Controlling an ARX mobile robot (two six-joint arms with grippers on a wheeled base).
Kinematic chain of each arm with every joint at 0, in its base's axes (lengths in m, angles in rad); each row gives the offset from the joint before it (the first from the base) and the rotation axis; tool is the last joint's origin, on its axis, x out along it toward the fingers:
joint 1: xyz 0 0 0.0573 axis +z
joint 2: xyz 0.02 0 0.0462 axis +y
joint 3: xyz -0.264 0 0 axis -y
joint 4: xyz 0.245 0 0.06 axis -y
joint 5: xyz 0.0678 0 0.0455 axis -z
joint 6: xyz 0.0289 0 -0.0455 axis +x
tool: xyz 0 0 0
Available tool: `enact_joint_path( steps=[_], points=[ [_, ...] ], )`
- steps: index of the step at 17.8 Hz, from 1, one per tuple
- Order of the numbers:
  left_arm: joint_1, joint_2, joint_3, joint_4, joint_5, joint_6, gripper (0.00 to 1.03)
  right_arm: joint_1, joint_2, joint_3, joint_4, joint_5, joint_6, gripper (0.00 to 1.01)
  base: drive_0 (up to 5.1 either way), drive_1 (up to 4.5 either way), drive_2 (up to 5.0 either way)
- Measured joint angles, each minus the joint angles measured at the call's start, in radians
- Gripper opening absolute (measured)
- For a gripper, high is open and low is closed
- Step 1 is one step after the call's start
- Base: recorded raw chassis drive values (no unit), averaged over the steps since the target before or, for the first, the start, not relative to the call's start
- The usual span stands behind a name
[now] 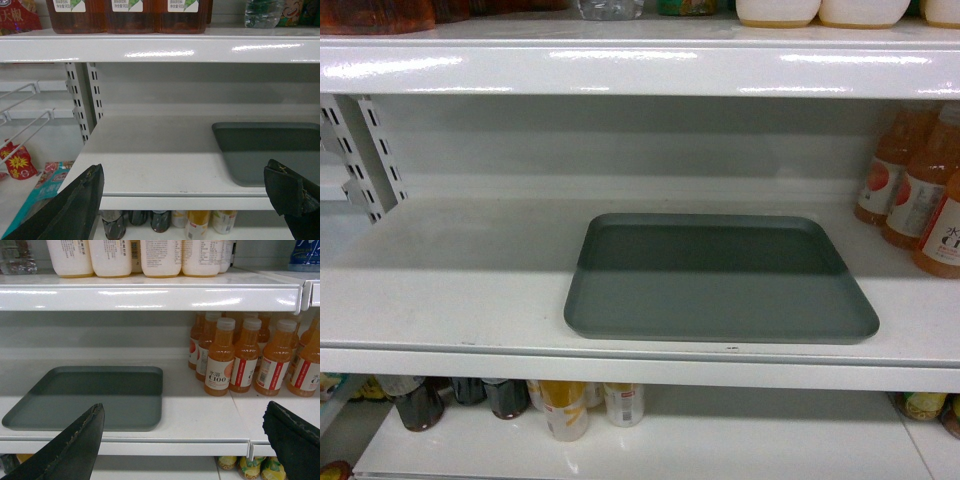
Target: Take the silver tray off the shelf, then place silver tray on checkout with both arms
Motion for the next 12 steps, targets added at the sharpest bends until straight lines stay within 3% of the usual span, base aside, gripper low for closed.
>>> enact_joint_path(
  steps=[12],
  points=[
    [0.000, 0.000, 0.000, 0.000, 0.000, 0.000, 0.98, 0.000, 0.000, 0.000, 0.000, 0.000, 0.000, 0.98, 0.0, 0.00, 0.0]
  ],
)
